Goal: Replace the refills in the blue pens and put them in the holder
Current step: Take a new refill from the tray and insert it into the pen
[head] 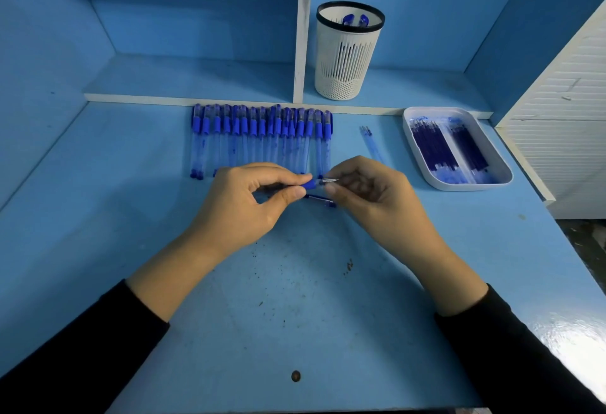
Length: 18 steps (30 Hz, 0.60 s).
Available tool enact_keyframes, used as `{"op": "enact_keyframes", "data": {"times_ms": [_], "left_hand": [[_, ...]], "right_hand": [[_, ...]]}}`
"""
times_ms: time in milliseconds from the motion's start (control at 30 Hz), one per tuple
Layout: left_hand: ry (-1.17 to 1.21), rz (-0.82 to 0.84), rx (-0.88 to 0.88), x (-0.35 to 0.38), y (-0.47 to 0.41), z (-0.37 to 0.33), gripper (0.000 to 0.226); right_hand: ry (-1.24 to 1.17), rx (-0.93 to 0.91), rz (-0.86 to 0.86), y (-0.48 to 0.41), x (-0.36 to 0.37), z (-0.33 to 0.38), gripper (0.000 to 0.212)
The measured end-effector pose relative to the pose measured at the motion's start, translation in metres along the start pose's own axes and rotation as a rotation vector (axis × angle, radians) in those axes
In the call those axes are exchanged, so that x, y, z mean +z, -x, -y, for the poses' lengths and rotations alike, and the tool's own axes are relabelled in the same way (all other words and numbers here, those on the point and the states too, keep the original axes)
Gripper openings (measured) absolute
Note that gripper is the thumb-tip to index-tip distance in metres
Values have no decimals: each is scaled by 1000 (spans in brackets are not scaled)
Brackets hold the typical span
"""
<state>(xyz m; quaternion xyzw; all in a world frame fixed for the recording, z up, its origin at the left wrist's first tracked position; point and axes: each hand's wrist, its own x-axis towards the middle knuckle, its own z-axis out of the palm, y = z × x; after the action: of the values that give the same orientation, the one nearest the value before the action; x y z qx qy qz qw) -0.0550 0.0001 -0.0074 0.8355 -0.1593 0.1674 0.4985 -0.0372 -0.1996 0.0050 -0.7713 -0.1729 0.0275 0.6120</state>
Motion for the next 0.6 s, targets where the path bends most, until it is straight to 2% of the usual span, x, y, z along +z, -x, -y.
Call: {"op": "enact_keyframes", "data": {"times_ms": [100, 233, 433, 600], "left_hand": [[-10, 1, -12, 0, 0, 0, 16], [-8, 5, -14, 1, -1, 0, 17], [24, -13, -55, -3, -2, 1, 16], [19, -48, -76, -5, -3, 2, 17]], "right_hand": [[-130, 34, -1, 0, -1, 2, 19], [-91, 3, -42, -1, -1, 2, 4], [-269, 99, -124, -2, -9, 3, 17], [-318, 127, -193, -6, -18, 3, 12]]}}
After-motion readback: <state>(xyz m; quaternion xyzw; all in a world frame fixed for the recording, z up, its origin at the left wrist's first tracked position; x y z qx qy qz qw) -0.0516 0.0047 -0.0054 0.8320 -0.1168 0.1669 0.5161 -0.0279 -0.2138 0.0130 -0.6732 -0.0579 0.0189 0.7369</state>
